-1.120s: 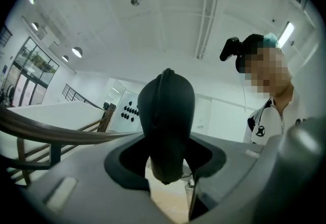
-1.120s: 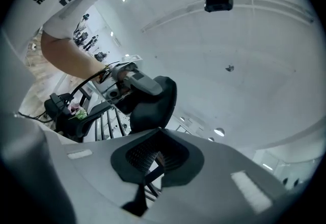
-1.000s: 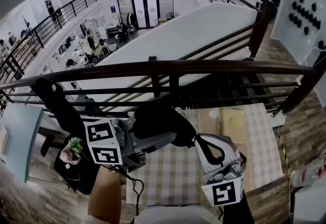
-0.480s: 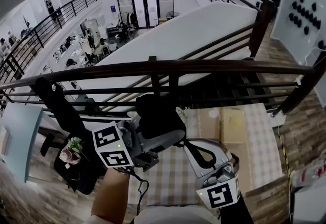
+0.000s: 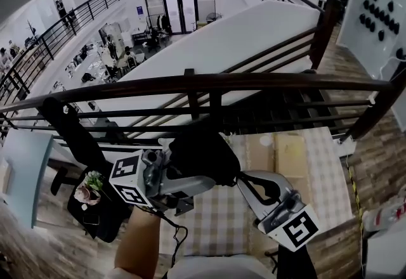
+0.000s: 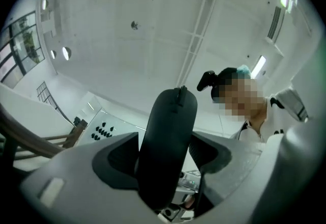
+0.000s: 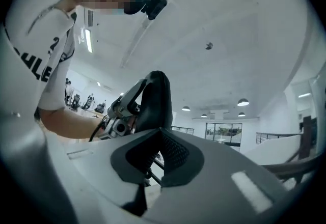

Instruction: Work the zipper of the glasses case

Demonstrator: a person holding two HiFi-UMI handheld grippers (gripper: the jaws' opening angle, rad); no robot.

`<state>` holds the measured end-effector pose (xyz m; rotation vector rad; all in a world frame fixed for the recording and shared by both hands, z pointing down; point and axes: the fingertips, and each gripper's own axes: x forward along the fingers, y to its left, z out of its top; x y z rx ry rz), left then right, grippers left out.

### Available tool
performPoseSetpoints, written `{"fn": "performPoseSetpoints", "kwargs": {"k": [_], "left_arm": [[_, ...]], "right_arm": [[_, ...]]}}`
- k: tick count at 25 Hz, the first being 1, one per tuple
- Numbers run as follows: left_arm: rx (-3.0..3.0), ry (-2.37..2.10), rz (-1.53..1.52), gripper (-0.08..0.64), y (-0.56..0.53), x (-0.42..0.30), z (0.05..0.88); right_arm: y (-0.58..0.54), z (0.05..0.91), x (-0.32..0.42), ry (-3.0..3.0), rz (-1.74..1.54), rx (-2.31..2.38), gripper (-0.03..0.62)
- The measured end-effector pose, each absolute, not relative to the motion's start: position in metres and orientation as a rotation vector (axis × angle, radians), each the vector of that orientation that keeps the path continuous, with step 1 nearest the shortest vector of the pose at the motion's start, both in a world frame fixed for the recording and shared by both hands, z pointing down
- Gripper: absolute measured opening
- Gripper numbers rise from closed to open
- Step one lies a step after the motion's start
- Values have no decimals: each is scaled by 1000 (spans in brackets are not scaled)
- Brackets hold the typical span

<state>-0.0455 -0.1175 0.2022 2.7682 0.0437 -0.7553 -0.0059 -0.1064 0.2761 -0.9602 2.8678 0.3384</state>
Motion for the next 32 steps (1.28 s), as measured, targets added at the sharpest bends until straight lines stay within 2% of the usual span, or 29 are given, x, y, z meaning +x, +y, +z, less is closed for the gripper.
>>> {"fn": "performPoseSetpoints", "kwargs": {"k": [4, 9, 16, 22, 32], "left_arm": [[2878, 31, -676, 308, -113, -36, 203], [2950, 245, -704, 333, -84, -44, 193], [3182, 161, -589, 333, -70, -32, 186], [3237, 176, -625, 334, -61, -35, 172], [3145, 91, -592, 304, -81, -35, 180]], "right_arm": [[-99, 274, -10, 2878, 269, -839, 29], [-94, 279, -3, 2873, 150, -720, 29], [-86, 265, -10, 2867, 156, -602, 29], [-74, 255, -12, 2857, 177, -490, 29], [-82, 260, -13, 2874, 217, -572, 29]]}}
